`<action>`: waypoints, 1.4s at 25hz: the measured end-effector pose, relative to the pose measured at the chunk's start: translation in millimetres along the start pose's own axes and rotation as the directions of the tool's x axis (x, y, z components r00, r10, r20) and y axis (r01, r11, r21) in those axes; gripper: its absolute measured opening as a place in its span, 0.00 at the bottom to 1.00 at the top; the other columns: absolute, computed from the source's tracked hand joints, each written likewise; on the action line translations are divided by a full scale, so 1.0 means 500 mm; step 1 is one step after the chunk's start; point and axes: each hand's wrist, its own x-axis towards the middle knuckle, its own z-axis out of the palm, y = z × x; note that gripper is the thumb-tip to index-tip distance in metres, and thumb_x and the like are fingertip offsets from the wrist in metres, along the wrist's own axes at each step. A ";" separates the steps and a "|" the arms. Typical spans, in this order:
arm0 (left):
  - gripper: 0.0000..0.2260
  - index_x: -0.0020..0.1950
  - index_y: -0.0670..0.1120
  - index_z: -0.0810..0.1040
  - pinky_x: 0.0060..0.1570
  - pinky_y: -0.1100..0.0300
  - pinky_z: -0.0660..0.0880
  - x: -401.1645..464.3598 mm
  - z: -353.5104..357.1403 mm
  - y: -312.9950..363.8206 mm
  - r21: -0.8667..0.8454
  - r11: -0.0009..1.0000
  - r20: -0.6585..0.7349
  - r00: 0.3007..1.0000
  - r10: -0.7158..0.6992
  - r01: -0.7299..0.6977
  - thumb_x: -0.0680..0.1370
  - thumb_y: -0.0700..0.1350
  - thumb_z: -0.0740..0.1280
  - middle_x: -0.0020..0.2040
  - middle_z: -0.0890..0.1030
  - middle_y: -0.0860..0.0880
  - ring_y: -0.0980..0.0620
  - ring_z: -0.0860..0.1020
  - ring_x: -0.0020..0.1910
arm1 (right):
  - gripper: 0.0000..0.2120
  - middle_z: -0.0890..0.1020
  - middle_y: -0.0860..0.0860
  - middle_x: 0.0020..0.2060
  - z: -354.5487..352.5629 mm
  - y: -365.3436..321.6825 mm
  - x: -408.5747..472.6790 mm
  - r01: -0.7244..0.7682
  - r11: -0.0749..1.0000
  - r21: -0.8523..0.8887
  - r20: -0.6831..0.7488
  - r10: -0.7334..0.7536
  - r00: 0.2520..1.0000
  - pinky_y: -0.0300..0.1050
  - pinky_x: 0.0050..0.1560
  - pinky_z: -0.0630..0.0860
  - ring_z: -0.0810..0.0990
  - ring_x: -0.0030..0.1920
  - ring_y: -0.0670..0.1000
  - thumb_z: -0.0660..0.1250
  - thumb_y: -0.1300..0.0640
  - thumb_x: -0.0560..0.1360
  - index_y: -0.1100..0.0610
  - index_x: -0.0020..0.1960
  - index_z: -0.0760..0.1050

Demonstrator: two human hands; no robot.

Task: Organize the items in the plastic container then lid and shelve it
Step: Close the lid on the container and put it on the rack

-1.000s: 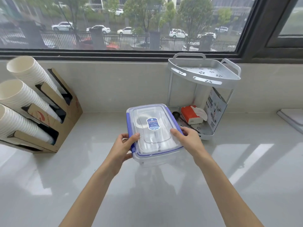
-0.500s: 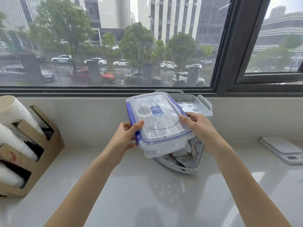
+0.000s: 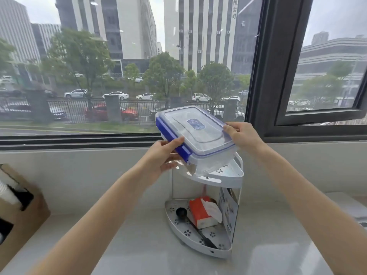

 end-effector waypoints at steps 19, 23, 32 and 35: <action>0.14 0.56 0.38 0.73 0.31 0.65 0.81 0.112 0.023 -0.077 -0.023 0.986 0.072 0.984 -0.163 0.165 0.74 0.44 0.67 0.34 0.85 0.45 0.53 0.83 0.29 | 0.15 0.81 0.56 0.59 0.040 0.121 0.116 -0.120 0.990 -0.078 0.020 0.122 0.992 0.38 0.55 0.66 0.77 0.60 0.53 0.64 0.55 0.76 0.60 0.60 0.78; 0.09 0.49 0.39 0.76 0.30 0.66 0.80 0.111 0.019 -0.093 -0.011 0.981 0.086 0.977 -0.194 0.196 0.74 0.45 0.67 0.30 0.85 0.47 0.53 0.83 0.29 | 0.14 0.81 0.55 0.59 0.044 0.122 0.123 -0.135 0.972 -0.193 0.060 0.149 0.987 0.38 0.55 0.67 0.76 0.61 0.53 0.63 0.55 0.76 0.58 0.59 0.78; 0.09 0.48 0.41 0.76 0.30 0.65 0.80 0.110 0.017 -0.092 0.039 0.984 0.088 0.980 -0.176 0.173 0.74 0.46 0.67 0.30 0.85 0.48 0.54 0.84 0.30 | 0.13 0.84 0.63 0.49 0.051 0.114 0.105 -0.010 0.919 -0.394 0.059 0.036 0.998 0.56 0.55 0.77 0.79 0.52 0.64 0.59 0.61 0.74 0.64 0.49 0.81; 0.07 0.47 0.42 0.76 0.30 0.64 0.81 0.107 0.011 -0.091 0.047 0.985 0.106 0.979 -0.172 0.167 0.75 0.45 0.65 0.30 0.85 0.49 0.55 0.84 0.30 | 0.14 0.84 0.60 0.46 0.055 0.110 0.104 0.007 0.880 -0.474 0.119 0.057 0.991 0.51 0.47 0.76 0.79 0.48 0.64 0.57 0.59 0.75 0.60 0.48 0.81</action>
